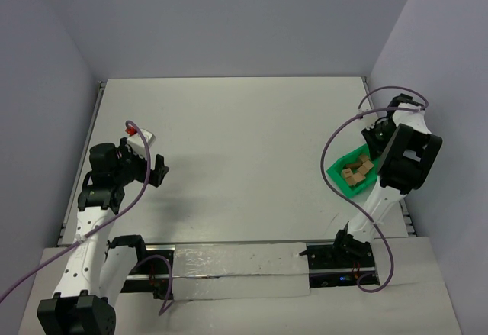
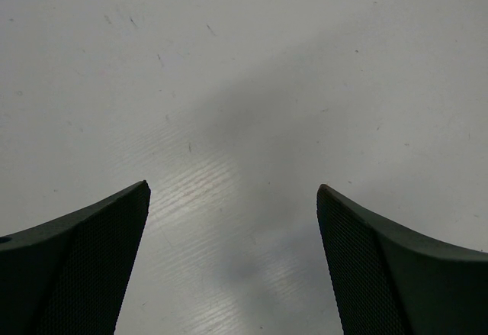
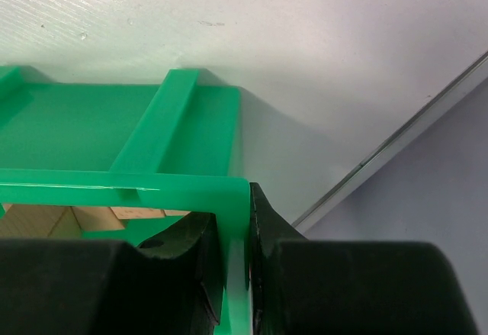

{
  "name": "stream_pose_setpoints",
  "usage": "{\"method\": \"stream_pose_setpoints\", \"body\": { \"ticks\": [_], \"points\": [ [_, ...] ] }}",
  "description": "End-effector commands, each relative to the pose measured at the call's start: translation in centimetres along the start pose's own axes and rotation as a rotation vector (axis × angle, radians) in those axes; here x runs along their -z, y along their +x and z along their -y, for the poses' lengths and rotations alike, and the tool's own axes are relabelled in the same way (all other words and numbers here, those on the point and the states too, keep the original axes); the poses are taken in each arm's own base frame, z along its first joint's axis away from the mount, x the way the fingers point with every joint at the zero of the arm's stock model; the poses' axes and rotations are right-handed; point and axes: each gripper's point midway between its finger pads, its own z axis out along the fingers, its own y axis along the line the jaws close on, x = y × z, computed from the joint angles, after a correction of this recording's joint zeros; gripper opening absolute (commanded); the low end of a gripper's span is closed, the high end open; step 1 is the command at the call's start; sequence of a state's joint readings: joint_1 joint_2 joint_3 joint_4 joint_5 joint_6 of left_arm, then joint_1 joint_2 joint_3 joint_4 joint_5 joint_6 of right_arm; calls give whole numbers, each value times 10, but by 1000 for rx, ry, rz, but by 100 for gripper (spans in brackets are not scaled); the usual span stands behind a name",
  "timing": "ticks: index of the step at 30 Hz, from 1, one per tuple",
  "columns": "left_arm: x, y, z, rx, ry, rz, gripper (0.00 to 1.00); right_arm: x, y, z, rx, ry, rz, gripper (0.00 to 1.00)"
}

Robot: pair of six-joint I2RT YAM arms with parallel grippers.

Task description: Build the wood block tower

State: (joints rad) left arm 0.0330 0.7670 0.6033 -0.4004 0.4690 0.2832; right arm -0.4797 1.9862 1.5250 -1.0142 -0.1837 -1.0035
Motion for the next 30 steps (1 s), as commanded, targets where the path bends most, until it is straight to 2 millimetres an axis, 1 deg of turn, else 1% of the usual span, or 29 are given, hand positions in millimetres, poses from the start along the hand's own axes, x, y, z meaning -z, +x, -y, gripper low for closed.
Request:
{"method": "stream_pose_setpoints", "body": {
  "ticks": [1, 2, 3, 5, 10, 11, 12, 13, 15, 16, 17, 18, 19, 20, 22, 24, 26, 28, 30],
  "points": [
    [3, -22, 1, -39, 12, 66, 96, 26, -12, 4, 8, 50, 36, 0],
    [3, -22, 1, -39, 8, 68, 96, 37, -19, 3, 2, 68, 61, 0],
    [3, -23, 0, -34, 4, 69, 96, 42, -23, 1, 3, 77, 73, 0],
    [2, -23, -3, -29, -10, 67, 95, 60, -39, -3, 16, 121, 113, 0],
    [1, -23, -6, -17, -19, 51, 92, 92, -79, -25, 68, 179, 176, 0],
    [2, -24, -7, -18, -28, 54, 92, 95, -84, -29, 64, 193, 176, 0],
    [2, -24, -8, -9, -36, 56, 92, 97, -98, -40, 98, 199, 185, 0],
    [2, -25, -12, -2, -59, 63, 92, 101, -108, -47, 108, 217, 196, 0],
    [4, -27, -15, 3, -83, 70, 93, 108, -124, -55, 109, 244, 228, 0],
    [5, -27, -17, 7, -96, 69, 93, 111, -138, -68, 129, 250, 245, 0],
    [6, -27, -17, 6, -99, 68, 93, 111, -146, -78, 129, 249, 255, 0],
    [7, -27, -17, 6, -101, 70, 93, 113, -153, -83, 122, 252, 269, 0],
    [8, -27, -18, 8, -107, 70, 94, 113, -169, -101, 139, 254, 287, 0],
    [9, -28, -18, 7, -109, 71, 95, 114, -177, -107, 127, 257, 304, 0],
    [10, -29, -17, 4, -106, 73, 96, 112, -196, -130, 151, 256, 323, 0],
    [10, -29, -18, 6, -112, 71, 98, 107, -210, -151, 167, 252, 332, 0],
    [11, -29, -19, 6, -123, 71, 98, 100, -220, -169, 185, 248, 327, 0],
    [12, -30, -20, 4, -130, 77, 99, 95, -227, -179, 197, 264, 323, 0],
    [13, -31, -20, 2, -137, 88, 99, 89, -238, -197, 216, 295, 335, 0]
  ]
}}
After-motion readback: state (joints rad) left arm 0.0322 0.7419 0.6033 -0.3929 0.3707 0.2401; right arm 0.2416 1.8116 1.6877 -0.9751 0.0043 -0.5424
